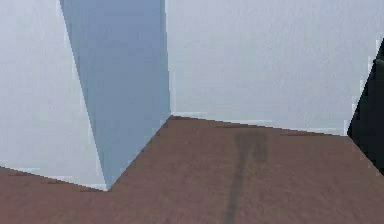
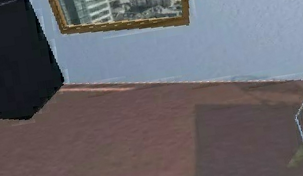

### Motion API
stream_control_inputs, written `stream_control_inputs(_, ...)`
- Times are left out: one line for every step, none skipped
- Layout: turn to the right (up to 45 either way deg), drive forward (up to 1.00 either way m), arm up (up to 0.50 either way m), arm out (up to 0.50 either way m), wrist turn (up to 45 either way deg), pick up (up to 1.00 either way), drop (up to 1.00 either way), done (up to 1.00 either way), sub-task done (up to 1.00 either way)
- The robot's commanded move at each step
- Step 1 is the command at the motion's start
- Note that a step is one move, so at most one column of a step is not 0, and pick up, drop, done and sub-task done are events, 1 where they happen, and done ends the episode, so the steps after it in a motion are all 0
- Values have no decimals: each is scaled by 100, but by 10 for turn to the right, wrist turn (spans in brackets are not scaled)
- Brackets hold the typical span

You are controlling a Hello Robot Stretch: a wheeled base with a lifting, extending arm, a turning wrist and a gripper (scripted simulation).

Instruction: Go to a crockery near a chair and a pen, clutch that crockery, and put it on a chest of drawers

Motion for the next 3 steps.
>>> stream_control_inputs(-30,0,0,0,0,0,0,0,0)
stream_control_inputs(0,25,0,0,0,0,0,0,0)
stream_control_inputs(-450,0,0,0,0,0,0,0,0)
